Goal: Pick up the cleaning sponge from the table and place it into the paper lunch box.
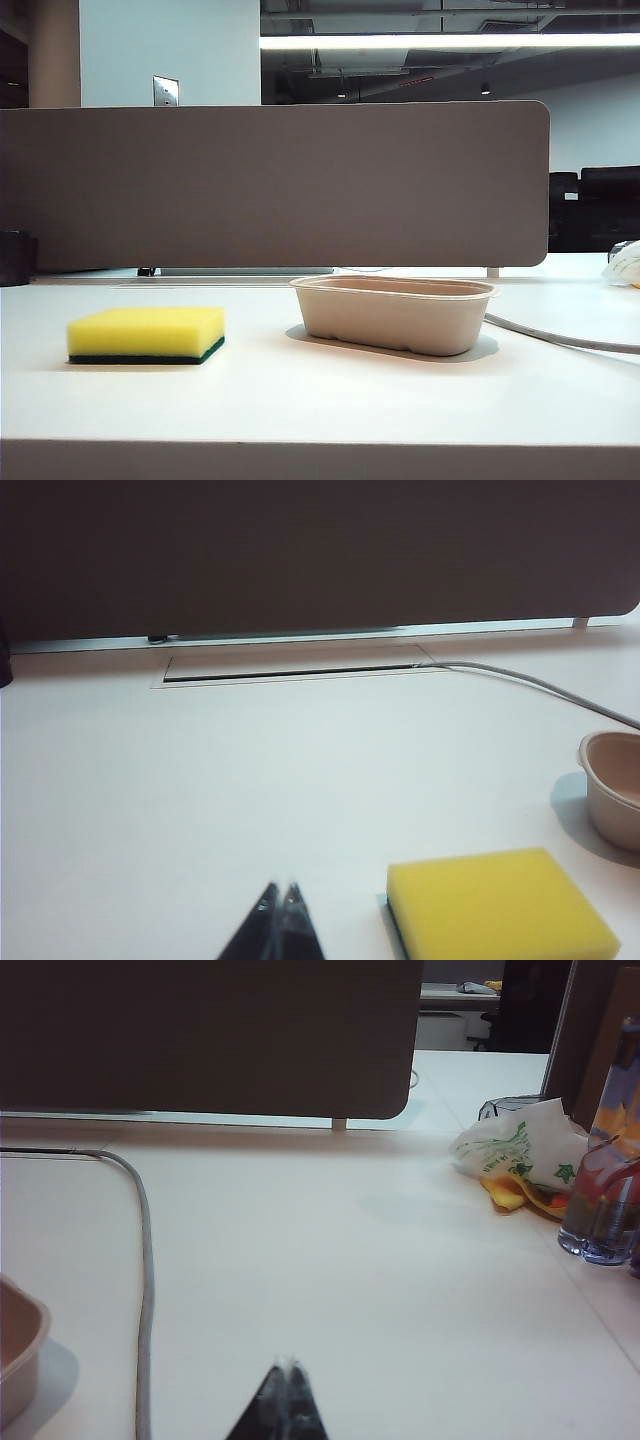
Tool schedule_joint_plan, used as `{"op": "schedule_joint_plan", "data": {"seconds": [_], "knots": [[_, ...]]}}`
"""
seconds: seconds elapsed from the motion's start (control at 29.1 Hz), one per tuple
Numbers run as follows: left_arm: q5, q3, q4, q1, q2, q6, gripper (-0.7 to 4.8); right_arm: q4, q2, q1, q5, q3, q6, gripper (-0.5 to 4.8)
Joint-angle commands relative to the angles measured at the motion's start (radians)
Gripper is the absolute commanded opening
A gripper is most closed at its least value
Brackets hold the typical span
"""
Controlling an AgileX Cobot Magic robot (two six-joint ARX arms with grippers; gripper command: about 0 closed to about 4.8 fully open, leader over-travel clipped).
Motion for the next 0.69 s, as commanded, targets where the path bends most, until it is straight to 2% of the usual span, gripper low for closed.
{"op": "schedule_joint_plan", "data": {"seconds": [0.03, 0.69], "knots": [[0.004, 0.001, 0.011, 0.000, 0.001, 0.001, -0.01, 0.012, 0.000, 0.000, 0.005, 0.000, 0.004, -0.05], [0.004, 0.001, 0.011, 0.000, 0.001, 0.001, -0.01, 0.014, 0.000, 0.001, -0.002, 0.000, 0.004, -0.05]]}}
